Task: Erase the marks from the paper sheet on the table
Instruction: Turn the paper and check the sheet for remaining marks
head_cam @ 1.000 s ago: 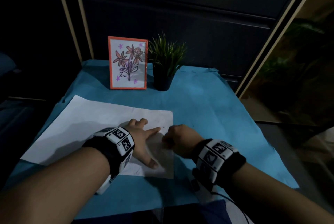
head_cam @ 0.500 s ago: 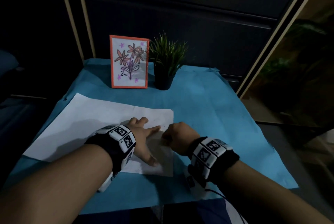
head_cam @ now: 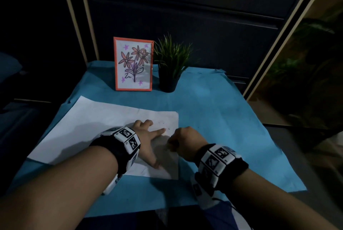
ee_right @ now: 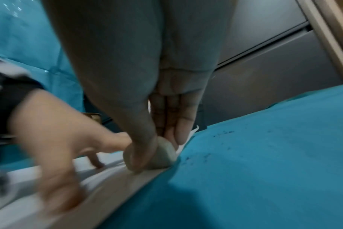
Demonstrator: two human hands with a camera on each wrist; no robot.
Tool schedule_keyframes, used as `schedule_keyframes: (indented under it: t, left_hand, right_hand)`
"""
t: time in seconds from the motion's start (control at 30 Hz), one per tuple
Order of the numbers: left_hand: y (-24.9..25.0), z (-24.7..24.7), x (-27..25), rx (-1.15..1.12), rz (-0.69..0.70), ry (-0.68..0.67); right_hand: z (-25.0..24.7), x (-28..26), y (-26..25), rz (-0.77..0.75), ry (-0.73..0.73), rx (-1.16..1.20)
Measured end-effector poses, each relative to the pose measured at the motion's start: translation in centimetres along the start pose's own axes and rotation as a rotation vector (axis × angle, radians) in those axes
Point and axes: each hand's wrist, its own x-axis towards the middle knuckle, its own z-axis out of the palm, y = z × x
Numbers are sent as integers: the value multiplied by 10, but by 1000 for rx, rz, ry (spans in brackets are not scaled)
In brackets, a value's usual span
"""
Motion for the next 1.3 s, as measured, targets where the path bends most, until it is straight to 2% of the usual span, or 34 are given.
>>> schedule_keyframes:
  t: [0.1, 0.2, 0.33, 0.43, 0.63, 0.8, 0.97, 1.07, 1.1, 1.2, 1.3]
  left_hand:
    - [1, 1, 0, -2, 1, 13]
    - [-1, 2, 0, -2, 11, 12]
    - [-7, 5, 1, 0, 28, -19]
    - [-10, 9, 3, -6, 25, -20]
    - [-9, 9, 4, -6, 21, -37]
    - [-8, 7, 4, 19, 16, -38]
    - [-7, 8, 3, 10, 20, -33]
    - [-8, 8, 2, 10, 17, -36]
    - [-8, 8, 2, 12, 19, -30]
    - [-9, 8, 1, 16, 26, -5]
    - [-9, 8, 1, 4, 28, -10]
  right_hand:
    - [3, -15, 2, -75, -70, -61]
    - [-5, -14, 3, -41, -97, -1]
    - [-7, 5, -7, -23, 57, 30]
    - [0, 4, -13, -89, -6, -85]
    - [7, -15, -2, -151, -167, -81]
    - [-9, 5, -6, -136, -5, -37]
    - [9, -12, 1, -219, -108, -117]
    - [-1, -20, 2, -251, -197, -120]
    - [-6, -18, 0, -218, -195, -82]
    - [-11, -5, -10, -167, -55, -41]
    - [-1, -4, -17, -233, -96, -101]
